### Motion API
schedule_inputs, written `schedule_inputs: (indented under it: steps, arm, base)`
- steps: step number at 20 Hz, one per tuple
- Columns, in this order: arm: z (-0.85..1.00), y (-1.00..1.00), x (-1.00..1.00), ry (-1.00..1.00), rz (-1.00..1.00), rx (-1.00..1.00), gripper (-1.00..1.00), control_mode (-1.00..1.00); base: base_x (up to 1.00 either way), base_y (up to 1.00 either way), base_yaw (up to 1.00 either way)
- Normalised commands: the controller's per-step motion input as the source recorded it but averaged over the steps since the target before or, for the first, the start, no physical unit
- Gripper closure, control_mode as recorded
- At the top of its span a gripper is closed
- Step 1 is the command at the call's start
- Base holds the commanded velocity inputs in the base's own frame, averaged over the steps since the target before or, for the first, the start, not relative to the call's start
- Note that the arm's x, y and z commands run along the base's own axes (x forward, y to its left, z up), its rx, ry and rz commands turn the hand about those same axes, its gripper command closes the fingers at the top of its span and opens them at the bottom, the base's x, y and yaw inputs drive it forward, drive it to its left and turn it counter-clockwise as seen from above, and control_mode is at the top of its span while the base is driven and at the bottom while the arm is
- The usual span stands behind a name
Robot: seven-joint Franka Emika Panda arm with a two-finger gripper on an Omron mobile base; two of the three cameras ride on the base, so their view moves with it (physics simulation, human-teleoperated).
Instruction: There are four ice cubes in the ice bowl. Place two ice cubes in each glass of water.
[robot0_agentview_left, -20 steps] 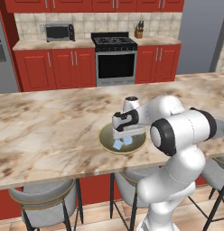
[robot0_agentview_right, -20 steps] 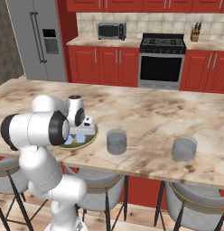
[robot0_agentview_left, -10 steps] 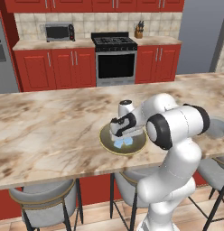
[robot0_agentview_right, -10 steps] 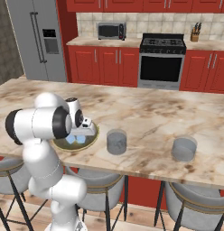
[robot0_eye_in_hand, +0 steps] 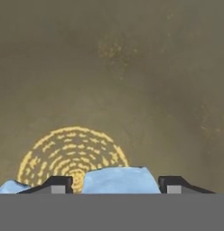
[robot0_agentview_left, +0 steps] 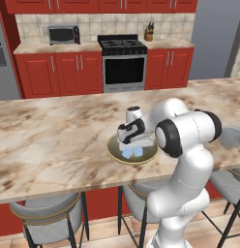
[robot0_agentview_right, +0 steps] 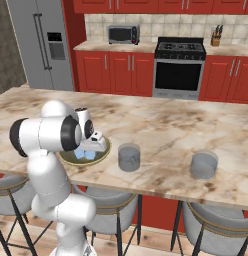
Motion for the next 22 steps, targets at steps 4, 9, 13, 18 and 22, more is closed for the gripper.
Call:
schedule_inputs:
  steps: [4, 9, 13, 18, 22]
  arm:
    - [-0.55, 0.0, -0.58, 0.09, -0.2, 0.0, 1.0, -1.0]
    - [-0.53, 0.0, -0.47, 0.02, -0.19, 0.0, 1.0, -1.0]
    - [-0.13, 0.0, -0.27, -0.09, -0.09, -0.01, 1.0, -1.0]
    - [0.36, 0.0, -0.12, -0.29, 0.0, -0.03, 1.0, -1.0]
    - [0.75, 0.0, -0.04, -0.18, 0.0, 0.0, 1.0, -1.0]
  base:
    - [0.0, 0.0, 0.0]
    - [0.0, 0.0, 0.0]
    - [0.0, 0.0, 0.0]
    - [0.0, 0.0, 0.0]
    - [0.0, 0.0, 0.0]
